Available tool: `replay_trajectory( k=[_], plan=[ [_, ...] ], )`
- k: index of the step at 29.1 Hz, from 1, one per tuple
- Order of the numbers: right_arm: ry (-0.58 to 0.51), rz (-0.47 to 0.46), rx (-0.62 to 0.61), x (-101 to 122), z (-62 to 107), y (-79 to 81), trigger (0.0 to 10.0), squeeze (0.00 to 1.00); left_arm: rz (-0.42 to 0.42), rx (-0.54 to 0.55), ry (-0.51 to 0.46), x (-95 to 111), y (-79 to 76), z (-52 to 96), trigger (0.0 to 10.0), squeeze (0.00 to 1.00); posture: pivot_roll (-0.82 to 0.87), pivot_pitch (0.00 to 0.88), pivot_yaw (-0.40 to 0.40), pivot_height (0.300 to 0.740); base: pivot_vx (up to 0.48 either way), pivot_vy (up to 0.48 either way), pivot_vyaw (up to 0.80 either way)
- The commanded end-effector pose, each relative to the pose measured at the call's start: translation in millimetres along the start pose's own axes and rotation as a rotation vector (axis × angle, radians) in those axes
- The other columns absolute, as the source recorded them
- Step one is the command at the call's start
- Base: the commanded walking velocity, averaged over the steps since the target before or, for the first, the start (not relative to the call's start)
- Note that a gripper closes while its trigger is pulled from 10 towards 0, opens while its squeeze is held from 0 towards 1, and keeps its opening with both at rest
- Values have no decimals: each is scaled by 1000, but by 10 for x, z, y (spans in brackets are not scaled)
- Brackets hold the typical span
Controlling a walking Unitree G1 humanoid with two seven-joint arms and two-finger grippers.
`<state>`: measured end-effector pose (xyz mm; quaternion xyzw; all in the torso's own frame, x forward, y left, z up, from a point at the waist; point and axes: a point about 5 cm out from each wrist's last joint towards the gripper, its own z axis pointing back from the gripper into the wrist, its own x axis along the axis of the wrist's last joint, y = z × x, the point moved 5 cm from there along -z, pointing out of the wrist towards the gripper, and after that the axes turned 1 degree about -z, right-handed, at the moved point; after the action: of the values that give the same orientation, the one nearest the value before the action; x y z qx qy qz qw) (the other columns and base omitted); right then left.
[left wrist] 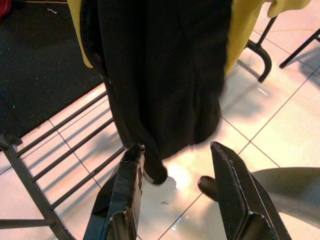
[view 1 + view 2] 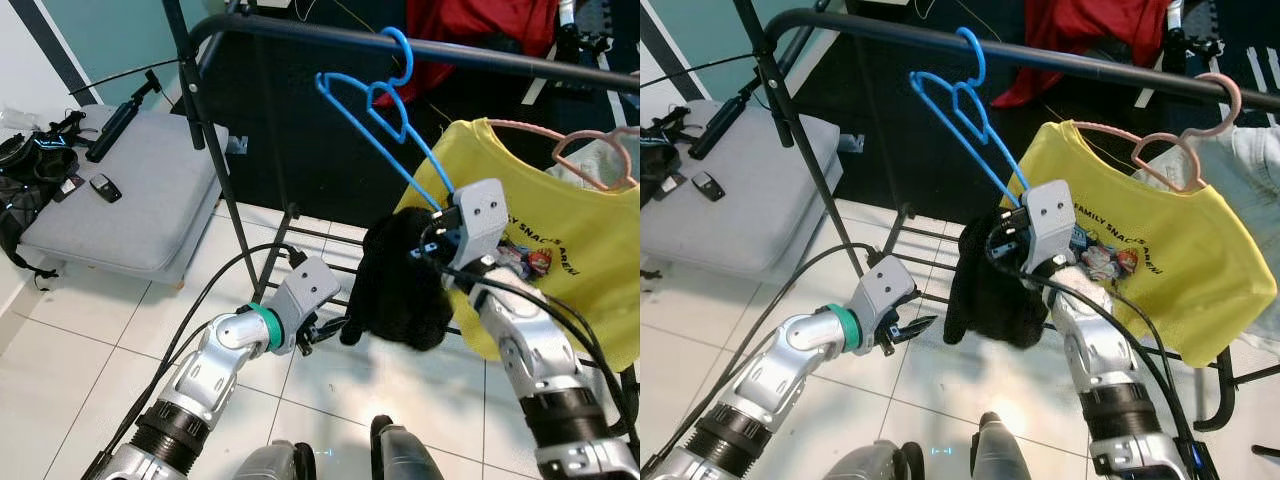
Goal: Hang hanger
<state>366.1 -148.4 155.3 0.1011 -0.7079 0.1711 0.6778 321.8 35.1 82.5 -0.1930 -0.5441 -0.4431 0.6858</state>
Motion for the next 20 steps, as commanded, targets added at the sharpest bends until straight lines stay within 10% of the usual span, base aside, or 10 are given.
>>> replay_trajectory(
  k=[1,6,15,20],
  plan=[
    [-23,4,71,91,2,166,0,0,17,38,26,-82,37,36,10000,0,-131,142,92,740,0,0,0],
    [177,-58,283,-293,-5,539,0,0,163,224,17,-112,369,143,10000,0,-135,146,86,740,0,0,0],
    [491,-267,419,-989,-117,1105,0,0,184,386,138,-429,564,415,10000,0,-97,150,61,740,0,0,0],
    [509,-416,312,-1008,-240,1035,0,0,148,405,162,-472,588,469,10000,0,-85,148,52,740,0,0,0]
  ],
)
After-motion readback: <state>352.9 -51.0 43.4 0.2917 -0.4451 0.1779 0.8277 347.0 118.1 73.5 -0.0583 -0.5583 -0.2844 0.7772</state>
